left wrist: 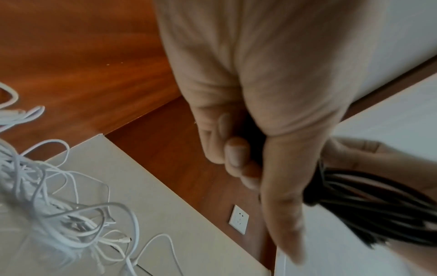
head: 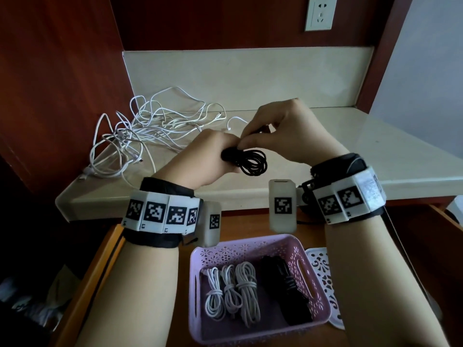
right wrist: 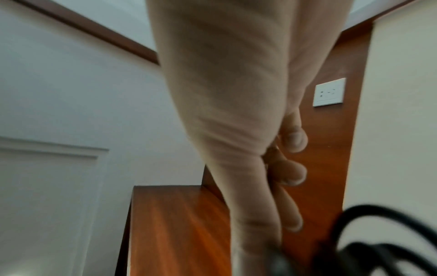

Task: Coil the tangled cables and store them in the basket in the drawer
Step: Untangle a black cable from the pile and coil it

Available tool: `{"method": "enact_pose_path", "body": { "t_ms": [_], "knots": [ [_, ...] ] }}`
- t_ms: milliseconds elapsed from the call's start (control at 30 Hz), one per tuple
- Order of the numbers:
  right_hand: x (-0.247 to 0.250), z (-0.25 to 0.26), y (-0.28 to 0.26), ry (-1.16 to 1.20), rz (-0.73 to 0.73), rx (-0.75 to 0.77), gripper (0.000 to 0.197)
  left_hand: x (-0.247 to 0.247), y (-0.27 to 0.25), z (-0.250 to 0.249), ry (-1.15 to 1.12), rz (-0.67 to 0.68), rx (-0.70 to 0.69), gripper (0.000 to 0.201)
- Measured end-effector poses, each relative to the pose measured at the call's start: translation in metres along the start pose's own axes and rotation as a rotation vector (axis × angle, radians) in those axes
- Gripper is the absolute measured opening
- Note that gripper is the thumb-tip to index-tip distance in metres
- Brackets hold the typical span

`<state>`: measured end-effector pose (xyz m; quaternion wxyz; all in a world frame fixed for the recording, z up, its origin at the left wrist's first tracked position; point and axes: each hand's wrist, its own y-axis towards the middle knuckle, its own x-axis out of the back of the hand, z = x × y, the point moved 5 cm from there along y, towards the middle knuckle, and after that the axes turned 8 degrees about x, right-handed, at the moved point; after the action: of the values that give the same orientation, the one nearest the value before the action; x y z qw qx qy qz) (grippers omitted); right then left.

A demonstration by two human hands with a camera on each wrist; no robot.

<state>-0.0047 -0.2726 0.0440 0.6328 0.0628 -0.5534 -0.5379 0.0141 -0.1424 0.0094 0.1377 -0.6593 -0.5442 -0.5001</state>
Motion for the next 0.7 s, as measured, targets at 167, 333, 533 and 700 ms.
{"method": "enact_pose_path", "body": {
  "t_ms": [167, 333, 533, 700],
  "knots": [
    [0.003, -0.026, -0.008, 0.327, -0.14, -0.093, 0.015, 0.001, -0.003, -0.009, -0.262, 0.052, -0.073, 0.026],
    [-0.012, -0.028, 0.0, 0.487, -0.161, -0.072, 0.007, 0.016, -0.002, -0.006, -0.488, -0.077, 0.003, 0.02],
    [-0.027, -0.027, 0.002, 0.281, -0.041, -0.187, 0.016, 0.02, 0.0, 0.012, -0.468, -0.089, 0.098, 0.028],
    [-0.021, -0.012, 0.002, 0.193, 0.071, -0.158, 0.019, 0.017, 0.001, 0.019, -0.649, -0.11, 0.013, 0.016]
  ]
}}
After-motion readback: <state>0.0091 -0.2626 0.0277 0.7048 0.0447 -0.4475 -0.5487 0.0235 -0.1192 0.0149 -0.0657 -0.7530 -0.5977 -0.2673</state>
